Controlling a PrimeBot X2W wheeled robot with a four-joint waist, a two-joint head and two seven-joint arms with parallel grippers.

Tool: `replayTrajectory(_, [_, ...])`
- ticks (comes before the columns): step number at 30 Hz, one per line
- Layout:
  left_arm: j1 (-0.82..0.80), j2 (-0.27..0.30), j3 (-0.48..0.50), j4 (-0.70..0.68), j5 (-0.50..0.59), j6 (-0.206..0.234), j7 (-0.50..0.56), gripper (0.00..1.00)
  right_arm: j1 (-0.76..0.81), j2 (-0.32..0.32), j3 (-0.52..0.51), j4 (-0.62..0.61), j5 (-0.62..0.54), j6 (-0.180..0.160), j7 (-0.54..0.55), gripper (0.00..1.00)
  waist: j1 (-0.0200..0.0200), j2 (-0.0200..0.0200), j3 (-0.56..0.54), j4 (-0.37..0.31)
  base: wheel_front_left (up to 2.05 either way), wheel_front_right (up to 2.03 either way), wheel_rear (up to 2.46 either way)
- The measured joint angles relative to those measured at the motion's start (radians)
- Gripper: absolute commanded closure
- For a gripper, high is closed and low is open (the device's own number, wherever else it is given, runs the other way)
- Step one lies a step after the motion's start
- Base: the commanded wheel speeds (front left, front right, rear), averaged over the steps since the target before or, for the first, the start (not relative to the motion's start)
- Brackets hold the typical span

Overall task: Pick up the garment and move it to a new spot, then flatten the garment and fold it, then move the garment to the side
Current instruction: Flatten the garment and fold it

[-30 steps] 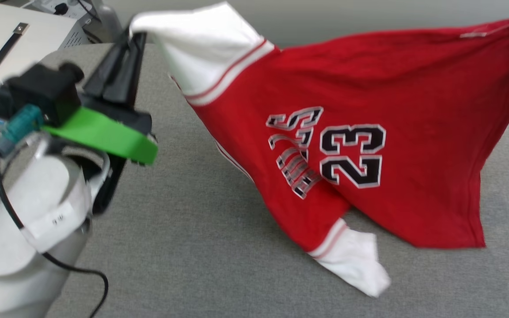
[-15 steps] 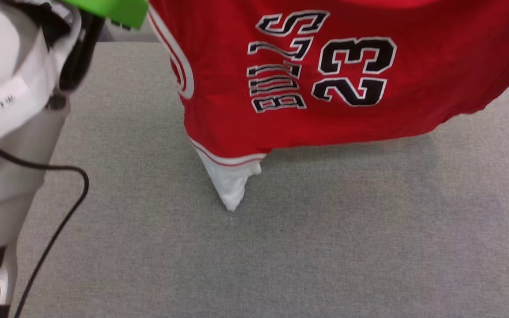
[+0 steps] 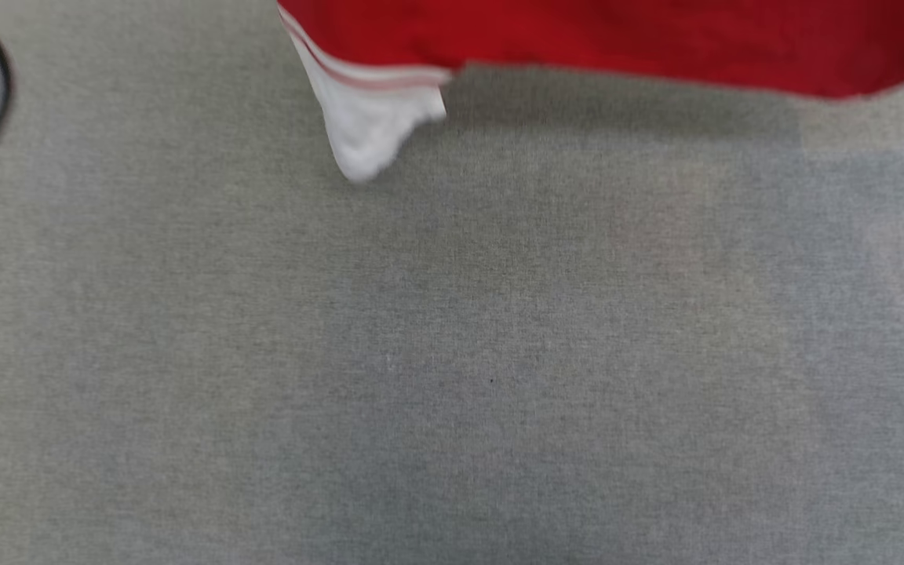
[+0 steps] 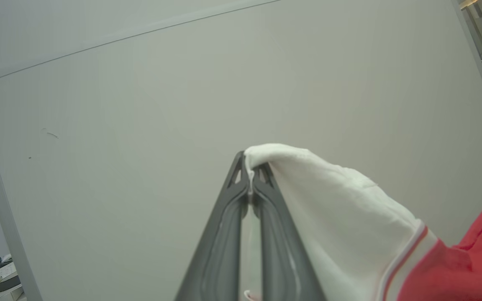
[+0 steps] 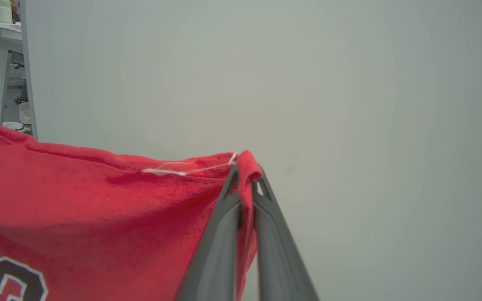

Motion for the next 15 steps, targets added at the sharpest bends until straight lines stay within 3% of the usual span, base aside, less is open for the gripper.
replayTrajectory(8, [-0.278,-0.029,-0.013,0.188,0.029,-0.023,-0.055,1.0,-0.313,0.06,0.062,0.222,-0.055,0.0,-0.12,1.0,0.0001,0.0,0.131,-0.018,0.0,0.0,0.0])
replayTrajectory(15, [-0.358,-0.028,-0.031,0.329,0.02,-0.03,-0.118,1.0,-0.44,0.113,0.118,0.376,-0.073,0.0,-0.228,1.0,0.0001,0.0,0.199,-0.032,0.0,0.0,0.0])
